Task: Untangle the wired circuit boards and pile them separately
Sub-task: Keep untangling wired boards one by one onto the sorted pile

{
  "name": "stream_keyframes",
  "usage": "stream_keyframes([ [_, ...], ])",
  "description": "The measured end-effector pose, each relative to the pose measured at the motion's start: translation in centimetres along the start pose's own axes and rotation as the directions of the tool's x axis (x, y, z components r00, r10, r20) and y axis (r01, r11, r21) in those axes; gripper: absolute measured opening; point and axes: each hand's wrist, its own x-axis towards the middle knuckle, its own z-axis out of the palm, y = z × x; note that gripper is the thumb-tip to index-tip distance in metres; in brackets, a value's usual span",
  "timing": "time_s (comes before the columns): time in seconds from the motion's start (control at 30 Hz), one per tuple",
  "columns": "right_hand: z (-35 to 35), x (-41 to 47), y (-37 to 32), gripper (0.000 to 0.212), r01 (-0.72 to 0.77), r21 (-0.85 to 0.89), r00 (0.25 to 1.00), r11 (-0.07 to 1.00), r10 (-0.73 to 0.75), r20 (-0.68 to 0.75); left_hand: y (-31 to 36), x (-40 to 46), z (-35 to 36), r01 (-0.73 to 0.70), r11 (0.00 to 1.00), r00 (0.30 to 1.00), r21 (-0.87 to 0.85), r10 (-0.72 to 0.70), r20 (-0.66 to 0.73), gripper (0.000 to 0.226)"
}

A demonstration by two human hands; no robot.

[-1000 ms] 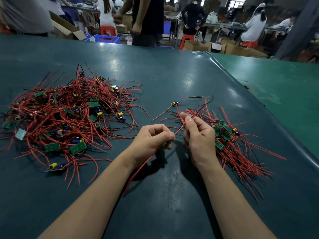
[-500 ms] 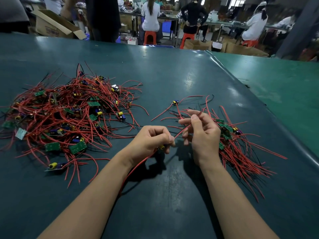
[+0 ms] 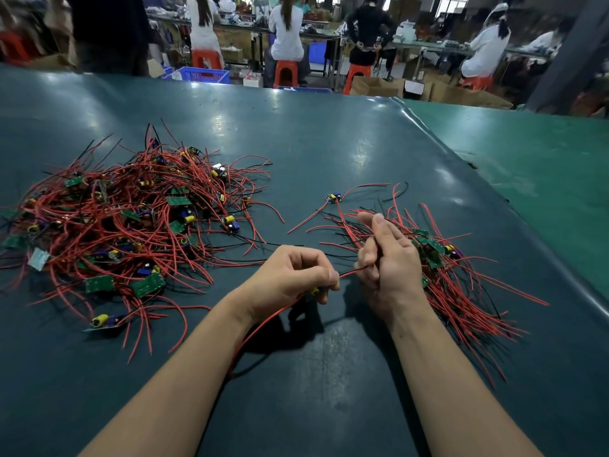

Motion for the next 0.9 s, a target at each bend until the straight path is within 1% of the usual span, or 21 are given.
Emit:
stream_keyframes([
  [0.1, -0.2, 0.1, -0.1, 0.025, 0.002, 0.022, 1.000, 1.000, -0.001, -0.028, 0.1, 0.0, 0.0, -0.002, 1.000, 1.000, 0.025, 0.002, 0.004, 0.009],
  [0.13, -0.2, 0.2, -0.2, 0.026, 0.003, 0.027, 0.999, 1.000, -0.002, -0.042, 0.1, 0.0, 0.0, -0.008, 1.000, 1.000, 0.020, 0.008, -0.027, 0.010],
  [0.2, -0.1, 0.3, -0.3, 0.033, -0.020, 0.027, 0.998, 0.999, 0.021, -0.057, 0.0, 0.2, 0.1, -0.026, 0.998, 0.984, -0.060, 0.014, -0.180, 0.013],
  [0.27, 0.0, 0.2, -0.3, 0.043, -0.076, -0.027, 0.996, 0.997, 0.075, -0.045, 0.1, 0.5, 0.0, -0.062, 0.976, 0.942, -0.208, -0.012, -0.336, 0.016],
  [0.3, 0.2, -0.1, -0.1, 0.038, -0.100, -0.085, 0.995, 0.991, 0.099, -0.020, 0.3, 0.6, -0.1, -0.094, 0.948, 0.925, -0.304, -0.030, -0.380, 0.018],
  [0.37, 0.6, -0.8, 0.5, 0.013, -0.104, -0.241, 0.988, 0.965, 0.127, 0.083, 0.6, 0.6, -0.3, -0.169, 0.861, 0.907, -0.479, -0.055, -0.418, 0.019],
  [0.4, 0.8, -1.3, 0.8, 0.012, -0.082, -0.323, 0.980, 0.943, 0.136, 0.148, 0.7, 0.6, -0.5, -0.199, 0.816, 0.905, -0.543, -0.059, -0.420, 0.016],
  [0.43, 1.0, -1.7, 1.1, 0.017, -0.051, -0.389, 0.967, 0.920, 0.142, 0.210, 0.7, 0.5, -0.6, -0.222, 0.776, 0.906, -0.590, -0.059, -0.420, 0.014],
  [0.47, 1.0, -2.0, 1.3, 0.021, -0.021, -0.425, 0.956, 0.905, 0.143, 0.257, 0.7, 0.5, -0.7, -0.240, 0.747, 0.907, -0.620, -0.056, -0.418, 0.014],
  [0.5, 1.1, -2.2, 1.3, 0.023, -0.011, -0.425, 0.950, 0.905, 0.142, 0.279, 0.5, 0.4, -0.8, -0.251, 0.733, 0.907, -0.632, -0.050, -0.417, 0.015],
  [0.57, 1.3, -2.3, 1.1, 0.022, -0.024, -0.361, 0.953, 0.932, 0.131, 0.273, 0.3, 0.4, -0.7, -0.255, 0.746, 0.909, -0.615, -0.032, -0.416, 0.017],
  [0.67, 1.1, -1.9, 0.8, 0.019, -0.015, -0.234, 0.981, 0.972, 0.060, 0.187, -0.1, 0.5, -0.3, -0.225, 0.798, 0.927, -0.559, -0.001, -0.374, 0.019],
  [0.77, 1.0, -1.7, 0.5, 0.016, -0.003, -0.198, 0.993, 0.980, 0.025, 0.111, -0.4, 0.5, 0.0, -0.183, 0.856, 0.938, -0.483, 0.005, -0.347, 0.026],
  [0.83, 1.0, -1.7, 0.5, 0.013, -0.006, -0.176, 0.995, 0.984, 0.024, 0.098, -0.5, 0.7, 0.1, -0.170, 0.855, 0.938, -0.490, -0.013, -0.347, 0.032],
  [0.9, 1.0, -1.6, 0.5, 0.016, -0.016, -0.140, 0.996, 0.990, 0.028, 0.082, -0.5, 0.8, 0.3, -0.130, 0.846, 0.939, -0.517, -0.062, -0.339, 0.033],
])
